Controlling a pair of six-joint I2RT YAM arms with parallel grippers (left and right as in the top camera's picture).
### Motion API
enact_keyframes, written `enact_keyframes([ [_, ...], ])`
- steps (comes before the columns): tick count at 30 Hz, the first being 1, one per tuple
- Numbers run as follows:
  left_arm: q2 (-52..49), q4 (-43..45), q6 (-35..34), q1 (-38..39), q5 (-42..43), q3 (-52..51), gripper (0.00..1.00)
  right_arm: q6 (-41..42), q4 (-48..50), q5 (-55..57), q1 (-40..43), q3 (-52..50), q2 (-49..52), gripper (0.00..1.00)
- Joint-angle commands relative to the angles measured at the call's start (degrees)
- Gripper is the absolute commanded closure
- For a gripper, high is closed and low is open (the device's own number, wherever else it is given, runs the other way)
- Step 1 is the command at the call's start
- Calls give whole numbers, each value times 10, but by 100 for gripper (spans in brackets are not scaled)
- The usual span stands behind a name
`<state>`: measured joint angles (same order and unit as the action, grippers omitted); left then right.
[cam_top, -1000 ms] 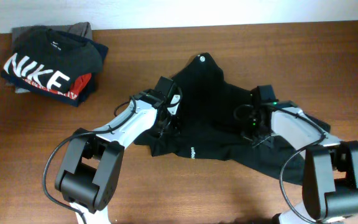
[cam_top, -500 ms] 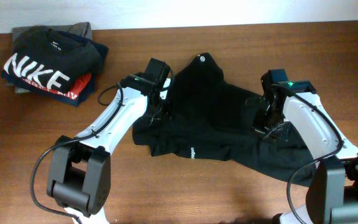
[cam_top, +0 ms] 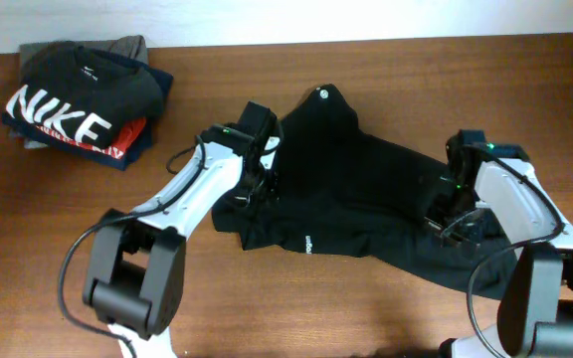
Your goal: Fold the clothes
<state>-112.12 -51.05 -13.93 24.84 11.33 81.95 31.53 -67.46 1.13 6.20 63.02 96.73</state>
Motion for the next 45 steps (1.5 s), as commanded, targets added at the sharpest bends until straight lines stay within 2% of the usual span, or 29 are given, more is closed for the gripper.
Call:
enact_keyframes([
  [1, -29, 0, 26, 2, 25, -9, 96, 9, 8, 13, 22, -23, -8, 96],
  [8, -58, 18, 33, -6, 24, -9, 95, 9, 69, 13, 45, -82, -8, 96],
  [19, -62, 30, 33, -76, 24, -12, 95, 9, 168, 10, 104, -173, -8, 96],
  [23, -63, 33, 33, -102, 24, -15, 95, 9, 183, 10, 139, -188, -8, 96],
  [30, -63, 30, 34, -113, 24, -14, 95, 9, 182, 10, 145, -186, -8, 96],
  [34, -49, 23, 34, -113, 24, -10, 95, 9, 156, 10, 145, -165, -9, 96],
  [40, 22, -8, 55, -112, 24, 31, 96, 9, 66, 10, 145, -65, -29, 96],
  [42, 50, -17, 55, -112, 24, 46, 92, 9, 39, 11, 145, -28, -38, 96],
  [44, 85, -21, 55, -112, 24, 60, 82, 4, 11, 10, 145, 28, -48, 95],
  [45, 97, -20, 55, -112, 24, 64, 79, 2, 6, 11, 145, 45, -49, 88],
])
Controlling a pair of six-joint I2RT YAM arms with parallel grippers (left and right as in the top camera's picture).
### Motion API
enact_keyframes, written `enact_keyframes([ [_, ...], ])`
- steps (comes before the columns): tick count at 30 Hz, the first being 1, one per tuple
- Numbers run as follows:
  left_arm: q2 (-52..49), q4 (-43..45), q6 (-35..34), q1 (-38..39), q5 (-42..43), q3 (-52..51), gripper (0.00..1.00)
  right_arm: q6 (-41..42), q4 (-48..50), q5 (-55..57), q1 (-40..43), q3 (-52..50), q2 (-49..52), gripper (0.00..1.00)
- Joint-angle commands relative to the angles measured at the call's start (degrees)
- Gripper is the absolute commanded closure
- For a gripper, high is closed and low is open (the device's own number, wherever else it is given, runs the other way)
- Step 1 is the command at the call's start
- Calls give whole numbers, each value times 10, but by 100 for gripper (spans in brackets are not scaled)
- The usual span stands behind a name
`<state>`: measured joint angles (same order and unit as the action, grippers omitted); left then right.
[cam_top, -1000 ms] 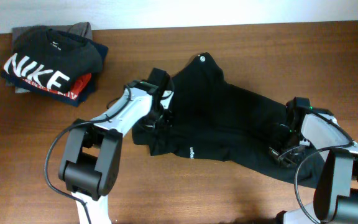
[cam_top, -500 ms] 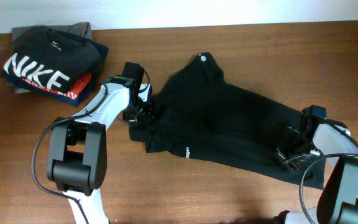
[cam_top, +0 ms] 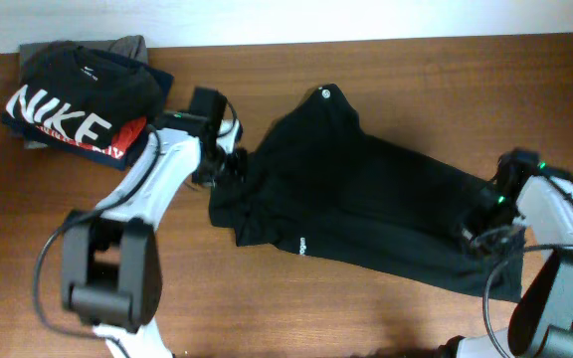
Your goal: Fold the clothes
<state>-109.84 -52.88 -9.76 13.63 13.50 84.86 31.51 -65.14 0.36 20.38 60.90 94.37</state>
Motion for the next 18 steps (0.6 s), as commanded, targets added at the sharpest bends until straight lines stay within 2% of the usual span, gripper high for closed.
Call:
enact_keyframes([
  [1, 84, 0, 13, 0, 3, 37, 74, -2, -21, 18, 3, 83, -25, 73],
  [2, 100, 7, 13, 0, 6, 38, 57, -15, -17, 19, 3, 106, -25, 45],
  [3, 106, 14, 13, 1, 10, 38, 50, -24, -10, 18, 3, 117, -25, 28],
  [4, 110, 21, 13, 3, 17, 38, 50, -28, -3, 19, 3, 124, -25, 10],
  [5, 111, 30, 13, 5, 28, 38, 49, -28, 8, 18, 4, 130, -25, 1],
  [9, 102, 74, 13, 27, 54, 38, 48, -17, 56, 23, 10, 132, -19, 1],
  [14, 81, 147, 17, 56, 54, 43, 36, -8, 65, 16, 45, 132, -11, 1],
  [18, 38, 165, 17, 66, 54, 101, 36, -12, 65, 12, 78, 132, -11, 1],
])
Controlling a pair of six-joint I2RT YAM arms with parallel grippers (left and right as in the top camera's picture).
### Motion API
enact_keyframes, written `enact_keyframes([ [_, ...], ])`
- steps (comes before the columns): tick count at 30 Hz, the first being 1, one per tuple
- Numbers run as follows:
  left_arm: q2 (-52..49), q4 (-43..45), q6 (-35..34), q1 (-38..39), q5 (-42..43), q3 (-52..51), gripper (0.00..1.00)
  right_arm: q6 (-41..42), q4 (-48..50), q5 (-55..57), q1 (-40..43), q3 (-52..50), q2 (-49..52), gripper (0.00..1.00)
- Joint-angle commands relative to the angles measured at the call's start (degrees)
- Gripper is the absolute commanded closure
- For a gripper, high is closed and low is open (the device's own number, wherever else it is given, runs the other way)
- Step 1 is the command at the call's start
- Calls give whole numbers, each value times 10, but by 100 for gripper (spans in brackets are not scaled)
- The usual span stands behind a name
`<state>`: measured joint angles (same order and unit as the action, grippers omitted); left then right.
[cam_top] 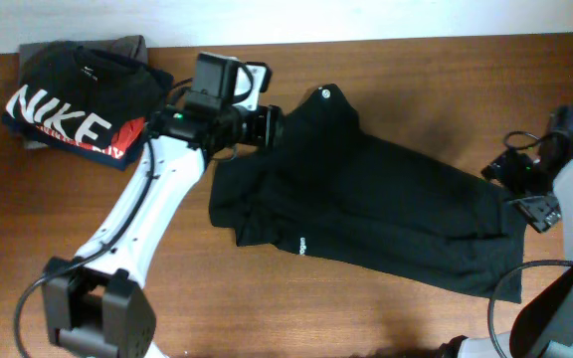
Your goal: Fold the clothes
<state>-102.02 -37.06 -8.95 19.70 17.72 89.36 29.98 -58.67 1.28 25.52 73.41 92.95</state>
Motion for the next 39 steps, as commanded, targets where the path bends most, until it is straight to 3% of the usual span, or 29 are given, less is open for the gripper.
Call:
enact_keyframes([
  [1, -57, 3, 9, 6, 14, 82, 36, 3, 0, 2, 32, 7, 3, 1],
  [7, -200, -64, 6, 9, 61, 299, 36, 3, -2, 2, 41, 6, 3, 1],
  [12, -344, -150, 7, 24, 58, 507, 36, 3, -2, 2, 41, 6, 3, 1],
  [15, -423, -171, 1, 47, 12, 596, 36, 3, -1, 2, 41, 4, 3, 1],
  [23, -501, -82, 5, 94, -108, 600, 34, 3, 12, 3, 41, -35, 4, 1],
  [30, -534, -14, 5, 92, -130, 600, 34, 3, 43, 2, 41, -82, 4, 1],
  [34, -546, -1, 5, 87, -181, 600, 34, -11, 45, 2, 41, -91, 4, 1],
  [39, -565, 4, 18, 74, -177, 599, 34, -12, 42, 2, 41, -91, 4, 1],
])
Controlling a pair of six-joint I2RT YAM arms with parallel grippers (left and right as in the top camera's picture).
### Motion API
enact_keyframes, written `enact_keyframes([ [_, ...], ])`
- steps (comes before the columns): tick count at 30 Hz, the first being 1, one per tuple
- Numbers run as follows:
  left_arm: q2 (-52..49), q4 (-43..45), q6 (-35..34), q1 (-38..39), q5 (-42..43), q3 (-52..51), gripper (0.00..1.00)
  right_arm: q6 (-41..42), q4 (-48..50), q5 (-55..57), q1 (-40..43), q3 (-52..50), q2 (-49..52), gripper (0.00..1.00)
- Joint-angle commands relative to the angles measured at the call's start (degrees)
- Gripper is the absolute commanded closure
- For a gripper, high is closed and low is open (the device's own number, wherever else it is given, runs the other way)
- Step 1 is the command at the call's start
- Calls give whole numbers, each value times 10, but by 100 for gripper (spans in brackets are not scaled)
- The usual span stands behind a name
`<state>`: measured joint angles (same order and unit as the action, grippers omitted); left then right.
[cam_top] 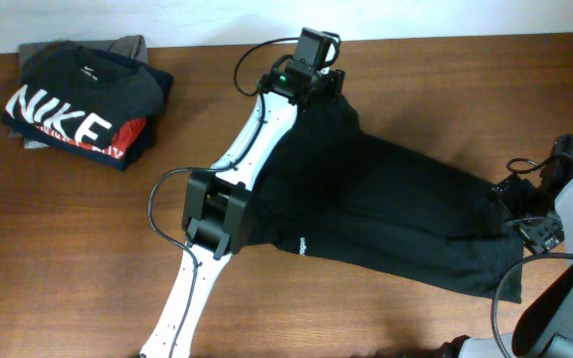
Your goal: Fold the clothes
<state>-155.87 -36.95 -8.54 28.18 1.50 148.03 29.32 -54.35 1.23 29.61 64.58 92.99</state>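
Note:
A black garment [386, 209] with a small white logo [303, 242] lies spread across the table, running from its far tip down to the right. My left gripper [322, 88] sits over that far tip; its jaws are too small and dark to read. The left arm [257, 149] reaches across the garment's left side and hides that edge. My right gripper [510, 199] is at the garment's right edge, its fingers lost against the black cloth.
A stack of folded clothes [78, 99], topped by a black NIKE shirt, sits at the far left corner. The left arm's elbow [212, 214] hangs over the table's middle. The table's far edge meets a white wall behind the left gripper.
My left gripper has moved from the garment's upper left edge to its far tip, the arm now stretched out. The right gripper sits slightly lower at the right edge. The garment's shape looks unchanged.
Both grippers were first down on the garment, left on its left part, right on its right part. Then the cloth lay stretched wider, with both grippers at its outer edges. The left gripper then hung near the upper left edge and is now at the far tip.

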Motion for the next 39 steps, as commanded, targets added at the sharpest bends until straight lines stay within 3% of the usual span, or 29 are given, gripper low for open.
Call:
enact_keyframes([
  [1, -32, 3, 14, -14, -5, 13, 34, -6, -2, 3, 0, -3, 4, 1],
  [10, -53, 16, 30, -32, 70, 13, 34, -6, -1, 3, 0, -3, 4, 1],
  [29, -86, 23, 54, -32, 119, 13, 35, -6, -9, -6, 1, -3, 4, 1],
  [30, -86, 23, 54, -32, 119, 13, 36, -6, -9, -6, 1, -3, 4, 1],
  [34, -87, 22, 54, -32, 119, 13, 54, -5, -5, -4, 2, -3, 4, 1],
  [39, -87, 23, 54, -32, 118, 13, 59, -3, 23, 44, 12, -3, 4, 5],
])
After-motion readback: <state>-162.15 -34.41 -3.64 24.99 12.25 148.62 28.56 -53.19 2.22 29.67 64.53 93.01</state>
